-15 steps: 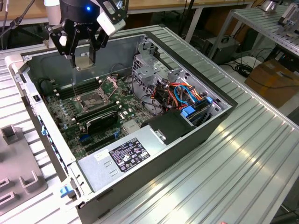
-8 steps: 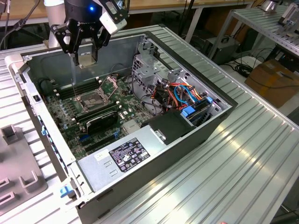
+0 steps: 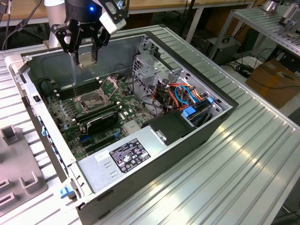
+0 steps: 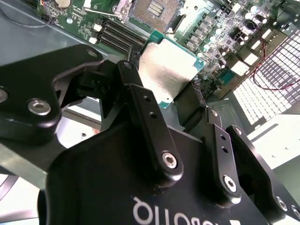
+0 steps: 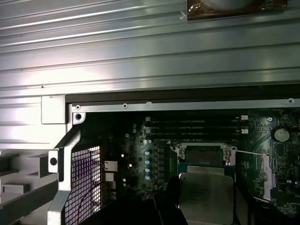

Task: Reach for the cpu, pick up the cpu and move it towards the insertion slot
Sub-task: 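Pick up the cpu and move it towards the insertion slot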

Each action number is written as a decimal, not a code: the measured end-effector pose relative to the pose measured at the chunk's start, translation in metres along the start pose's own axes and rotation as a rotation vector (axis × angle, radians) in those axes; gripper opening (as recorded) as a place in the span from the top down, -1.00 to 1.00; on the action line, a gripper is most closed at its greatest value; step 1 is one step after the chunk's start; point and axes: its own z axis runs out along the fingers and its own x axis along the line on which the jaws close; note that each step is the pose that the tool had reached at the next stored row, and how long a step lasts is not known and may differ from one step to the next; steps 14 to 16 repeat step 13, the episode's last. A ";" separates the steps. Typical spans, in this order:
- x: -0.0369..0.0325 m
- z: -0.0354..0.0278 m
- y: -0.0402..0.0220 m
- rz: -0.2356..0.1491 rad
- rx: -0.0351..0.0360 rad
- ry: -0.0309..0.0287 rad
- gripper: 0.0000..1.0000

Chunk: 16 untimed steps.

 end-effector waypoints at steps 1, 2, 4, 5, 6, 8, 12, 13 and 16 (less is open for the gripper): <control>0.0000 0.0000 0.0002 0.000 0.0000 0.0000 -0.10; 0.0000 0.0000 0.0004 0.000 0.0000 0.0000 -0.10; 0.0000 0.0000 0.0009 0.000 0.0000 0.0000 -0.10; 0.0000 0.0001 0.0012 0.000 0.0000 0.0000 -0.10; 0.0000 0.0001 0.0015 0.000 0.0000 0.0000 -0.10; 0.0000 0.0001 0.0020 0.000 0.0001 0.0000 -0.10; 0.0000 0.0002 0.0027 0.000 0.0000 0.0000 -0.10; 0.0001 0.0001 0.0028 0.000 0.0000 0.0000 -0.10; 0.0001 0.0001 0.0028 0.000 0.0000 0.0000 -0.10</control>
